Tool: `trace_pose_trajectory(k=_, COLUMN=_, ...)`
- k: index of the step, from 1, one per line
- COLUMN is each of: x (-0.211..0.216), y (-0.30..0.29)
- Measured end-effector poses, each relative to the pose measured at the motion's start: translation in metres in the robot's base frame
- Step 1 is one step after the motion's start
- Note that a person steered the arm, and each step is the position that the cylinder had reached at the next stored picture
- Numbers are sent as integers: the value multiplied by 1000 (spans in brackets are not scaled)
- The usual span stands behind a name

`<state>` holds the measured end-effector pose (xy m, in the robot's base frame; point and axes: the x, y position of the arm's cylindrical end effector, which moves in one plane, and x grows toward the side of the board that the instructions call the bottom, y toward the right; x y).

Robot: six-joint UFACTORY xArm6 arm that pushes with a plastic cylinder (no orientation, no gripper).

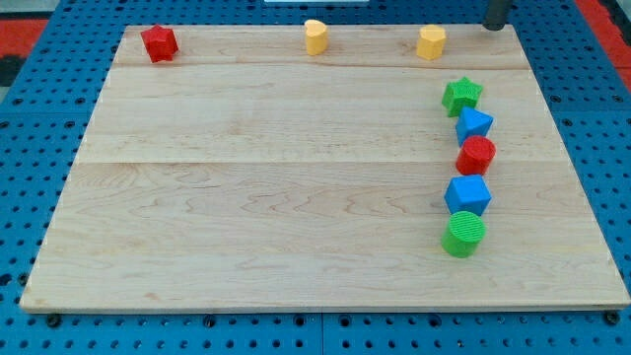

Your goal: Place the yellow hexagon above the green star

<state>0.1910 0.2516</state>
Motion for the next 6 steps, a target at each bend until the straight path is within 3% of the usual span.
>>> trace_pose_trajectory(k=1, x=1, y=-70)
trace_pose_trajectory(k=2, x=8, y=-103)
trace_pose_trajectory(k=3, x=58, y=-39)
trace_pose_trajectory(k=4, x=63, y=-37)
trace_pose_trajectory(k=5, x=6, y=-40)
trace_pose_trajectory(k=6, x=32, y=-100)
